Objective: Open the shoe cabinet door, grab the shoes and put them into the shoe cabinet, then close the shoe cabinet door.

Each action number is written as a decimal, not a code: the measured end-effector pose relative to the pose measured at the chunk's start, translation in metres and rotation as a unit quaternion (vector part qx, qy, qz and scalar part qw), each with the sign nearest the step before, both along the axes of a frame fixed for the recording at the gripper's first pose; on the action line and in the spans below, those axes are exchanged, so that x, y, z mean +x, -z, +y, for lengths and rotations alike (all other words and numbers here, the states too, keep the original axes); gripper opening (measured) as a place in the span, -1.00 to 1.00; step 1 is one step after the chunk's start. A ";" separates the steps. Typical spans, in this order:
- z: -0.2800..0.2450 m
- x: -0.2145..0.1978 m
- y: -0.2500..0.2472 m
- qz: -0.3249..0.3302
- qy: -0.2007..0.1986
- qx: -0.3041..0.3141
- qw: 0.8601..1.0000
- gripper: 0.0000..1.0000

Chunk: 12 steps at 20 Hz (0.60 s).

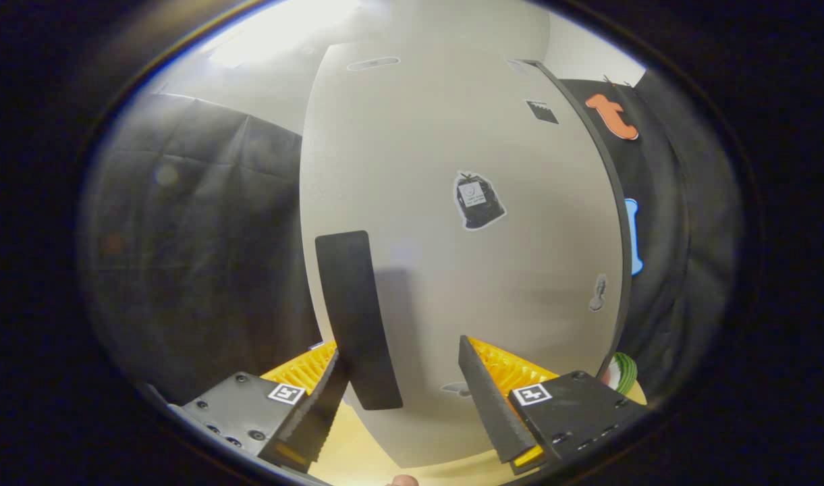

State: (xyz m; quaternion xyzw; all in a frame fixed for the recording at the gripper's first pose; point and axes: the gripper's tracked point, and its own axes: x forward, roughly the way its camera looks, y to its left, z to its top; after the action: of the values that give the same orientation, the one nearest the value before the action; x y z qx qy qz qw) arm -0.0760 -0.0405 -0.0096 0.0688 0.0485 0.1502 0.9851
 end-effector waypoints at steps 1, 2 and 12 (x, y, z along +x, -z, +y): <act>0.002 0.006 0.001 -0.002 0.004 -0.003 1.000 0.90; 0.005 0.013 0.002 -0.002 0.006 -0.004 1.000 0.90; 0.031 0.052 0.005 -0.011 0.048 -0.027 0.998 0.90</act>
State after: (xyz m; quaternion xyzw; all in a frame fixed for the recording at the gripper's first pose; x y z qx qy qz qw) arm -0.0235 -0.0093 -0.0142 0.0427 0.0388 0.1022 0.9931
